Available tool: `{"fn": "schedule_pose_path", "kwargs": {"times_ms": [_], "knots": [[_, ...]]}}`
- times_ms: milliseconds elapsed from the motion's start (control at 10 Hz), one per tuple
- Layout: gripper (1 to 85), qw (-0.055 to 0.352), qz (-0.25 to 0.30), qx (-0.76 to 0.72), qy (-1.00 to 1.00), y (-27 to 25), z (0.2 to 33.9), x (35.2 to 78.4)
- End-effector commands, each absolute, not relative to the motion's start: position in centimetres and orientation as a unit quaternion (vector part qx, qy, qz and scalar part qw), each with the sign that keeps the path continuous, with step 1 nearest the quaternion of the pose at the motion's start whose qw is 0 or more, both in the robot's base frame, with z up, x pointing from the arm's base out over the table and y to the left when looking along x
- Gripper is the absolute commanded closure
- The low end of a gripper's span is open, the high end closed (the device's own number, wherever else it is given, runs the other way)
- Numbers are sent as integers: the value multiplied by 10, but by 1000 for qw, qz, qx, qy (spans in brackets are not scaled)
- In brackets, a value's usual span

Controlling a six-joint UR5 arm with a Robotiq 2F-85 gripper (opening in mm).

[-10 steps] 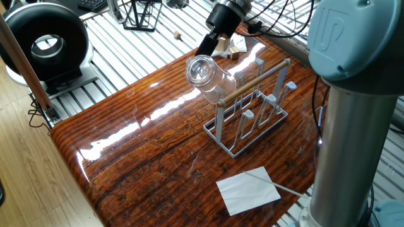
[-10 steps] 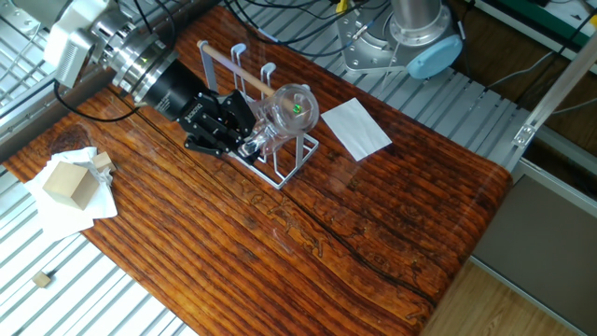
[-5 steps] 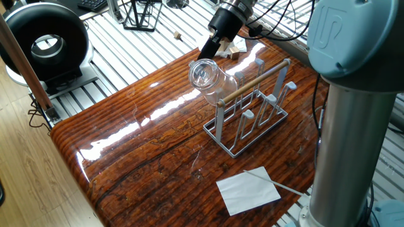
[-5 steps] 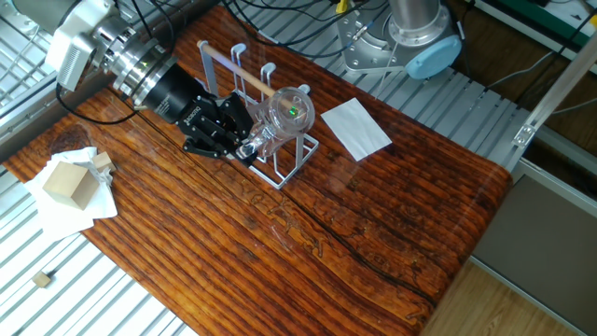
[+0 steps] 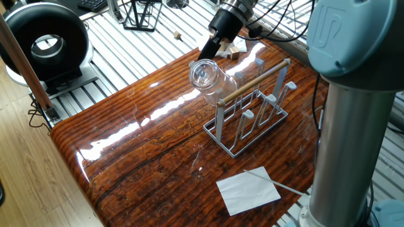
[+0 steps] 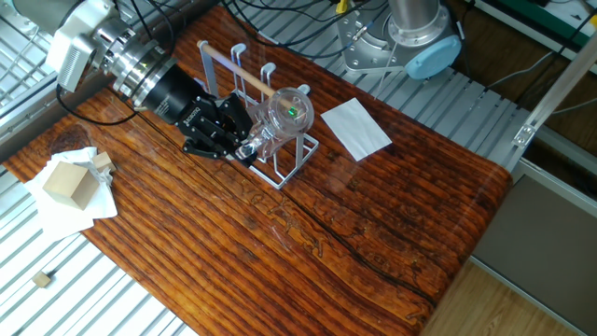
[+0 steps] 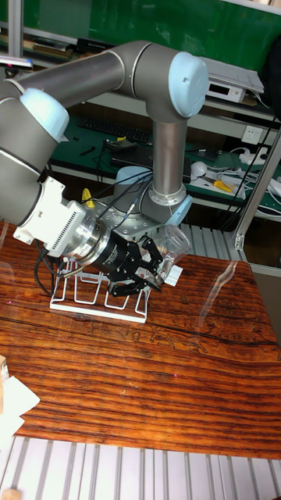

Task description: Put the cup on the cup rack

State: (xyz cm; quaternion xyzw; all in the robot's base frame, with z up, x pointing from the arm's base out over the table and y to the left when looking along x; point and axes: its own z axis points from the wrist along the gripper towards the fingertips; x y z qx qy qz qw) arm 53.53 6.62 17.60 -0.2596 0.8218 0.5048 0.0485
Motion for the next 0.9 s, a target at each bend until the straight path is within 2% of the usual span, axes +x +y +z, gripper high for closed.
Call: {"fn": "schedule_pose_path", "kwargs": {"times_ms": [0, 800], "knots": [[847, 60, 515, -256, 816, 67, 178, 541], [847, 73, 534, -267, 799, 60, 170, 538]]}}
